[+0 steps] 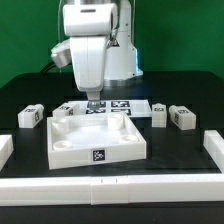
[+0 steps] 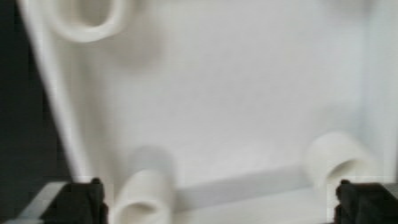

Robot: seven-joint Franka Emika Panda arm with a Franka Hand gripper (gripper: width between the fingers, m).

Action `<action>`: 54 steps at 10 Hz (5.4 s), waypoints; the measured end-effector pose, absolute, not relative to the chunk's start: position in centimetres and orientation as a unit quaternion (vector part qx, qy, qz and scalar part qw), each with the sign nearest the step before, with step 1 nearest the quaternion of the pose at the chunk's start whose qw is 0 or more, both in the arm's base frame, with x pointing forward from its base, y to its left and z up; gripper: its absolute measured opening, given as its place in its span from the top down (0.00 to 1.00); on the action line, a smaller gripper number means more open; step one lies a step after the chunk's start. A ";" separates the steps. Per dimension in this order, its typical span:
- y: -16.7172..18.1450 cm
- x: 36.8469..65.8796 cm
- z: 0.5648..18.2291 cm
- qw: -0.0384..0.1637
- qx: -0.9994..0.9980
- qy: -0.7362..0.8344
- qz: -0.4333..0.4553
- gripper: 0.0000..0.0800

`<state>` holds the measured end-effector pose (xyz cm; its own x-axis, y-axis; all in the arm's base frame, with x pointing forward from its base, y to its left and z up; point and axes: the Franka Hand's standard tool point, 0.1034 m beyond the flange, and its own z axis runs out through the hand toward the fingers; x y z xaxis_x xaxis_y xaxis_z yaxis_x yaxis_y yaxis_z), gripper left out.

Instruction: Assemble one leg

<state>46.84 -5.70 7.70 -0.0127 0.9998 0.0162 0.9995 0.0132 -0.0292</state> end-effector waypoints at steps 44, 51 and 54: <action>5.7 47.9 1.3 0.038 -0.707 -0.706 -0.016 0.35; 5.7 47.9 1.3 0.038 -0.707 -0.706 -0.016 0.19; 5.4 46.9 3.3 0.026 -0.725 -0.688 -0.017 0.19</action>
Offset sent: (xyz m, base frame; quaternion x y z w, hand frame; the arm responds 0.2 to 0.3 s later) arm 0.0000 0.0000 0.0000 0.0000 0.0000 0.0000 1.0000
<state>46.86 5.40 3.35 0.0516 0.9968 0.0611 0.9986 -0.0508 -0.0145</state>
